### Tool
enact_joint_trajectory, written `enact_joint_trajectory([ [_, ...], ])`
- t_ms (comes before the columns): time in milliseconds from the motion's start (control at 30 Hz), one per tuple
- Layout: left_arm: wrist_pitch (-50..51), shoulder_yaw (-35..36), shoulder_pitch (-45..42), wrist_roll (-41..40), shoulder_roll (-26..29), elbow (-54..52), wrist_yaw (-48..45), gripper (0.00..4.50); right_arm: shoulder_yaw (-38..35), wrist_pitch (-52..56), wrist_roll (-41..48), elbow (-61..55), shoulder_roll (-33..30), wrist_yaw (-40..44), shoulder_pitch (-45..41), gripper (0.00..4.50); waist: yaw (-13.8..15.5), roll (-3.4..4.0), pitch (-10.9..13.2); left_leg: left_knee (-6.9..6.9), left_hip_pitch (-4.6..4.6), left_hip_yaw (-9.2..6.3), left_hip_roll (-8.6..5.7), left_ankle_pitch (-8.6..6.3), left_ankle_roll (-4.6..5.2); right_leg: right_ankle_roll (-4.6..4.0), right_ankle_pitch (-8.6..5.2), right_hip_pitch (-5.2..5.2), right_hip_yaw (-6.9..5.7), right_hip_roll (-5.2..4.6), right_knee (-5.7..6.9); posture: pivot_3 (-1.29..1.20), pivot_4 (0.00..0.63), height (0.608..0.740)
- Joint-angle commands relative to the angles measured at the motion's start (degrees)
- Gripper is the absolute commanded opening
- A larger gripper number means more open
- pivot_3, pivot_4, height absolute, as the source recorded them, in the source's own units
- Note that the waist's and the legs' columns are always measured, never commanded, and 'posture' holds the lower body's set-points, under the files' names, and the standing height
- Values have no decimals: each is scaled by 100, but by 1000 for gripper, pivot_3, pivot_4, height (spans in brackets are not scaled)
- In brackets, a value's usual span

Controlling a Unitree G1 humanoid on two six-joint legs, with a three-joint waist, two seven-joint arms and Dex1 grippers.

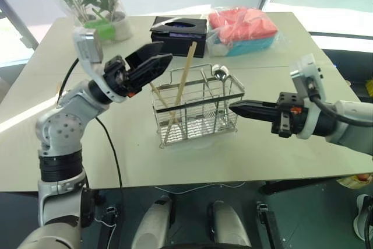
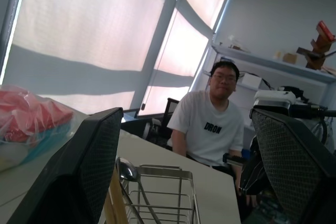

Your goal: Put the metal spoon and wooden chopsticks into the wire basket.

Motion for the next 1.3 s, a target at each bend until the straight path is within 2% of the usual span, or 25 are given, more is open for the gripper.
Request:
enact_joint_trajectory([
  [33, -54, 352, -160, -243, 145, -177, 171, 4073, -79, -121, -53, -9, 3, 102, -121, 0, 1, 0, 0, 0, 0, 0, 0, 0, 0, 0, 0, 0, 0, 0, 0, 0, 150, 740],
  [333, -385, 1366, -765, -105, 872, 582, 929, 4073, -178, -41, 71, 19, -79, 208, -150, 0, -3, 0, 0, -2, 0, -1, 0, 0, 0, 0, 0, -4, 0, 1, 0, 0, 150, 740],
  [433, -755, 1469, -787, 796, 1286, 1225, 1561, 4073, -363, 40, 477, 109, -217, 201, -301, 0, -4, 0, 0, -2, 0, -1, 0, 0, 0, 1, 0, -4, 0, 2, 2, 0, 150, 740],
  [633, -1410, 1061, -124, 2896, 1997, 2207, 2543, 4073, -551, 76, 1347, 346, -425, -25, -696, 0, -2, 1, 1, -13, 0, 2, 0, -1, -1, 0, 1, -10, 11, -3, -4, 0, 150, 740],
  [767, -813, 797, 462, 3959, 2338, 2546, 3471, 4073, -553, 90, 1764, 402, -572, -120, -854, 0, -4, 0, 1, -18, -11, 2, 0, -2, -3, 0, 1, -24, 17, -7, -4, 0, 150, 740],
  [1033, -54, 987, 1301, 4342, 2259, 2343, 3662, 4073, -520, 109, 2138, 416, -879, -91, -901, 0, -2, -1, 1, -19, -42, -2, 0, -12, -16, -6, 5, -52, 12, -11, -4, 0, 150, 740],
  [1300, -86, 1072, 1672, 4474, 2332, 2852, 3297, 4073, -471, 36, 2121, 391, -891, -120, -947, 0, -16, 0, 0, -23, -44, 0, 1, -12, -16, -7, 4, -57, 13, -12, -3, 0, 150, 740],
])
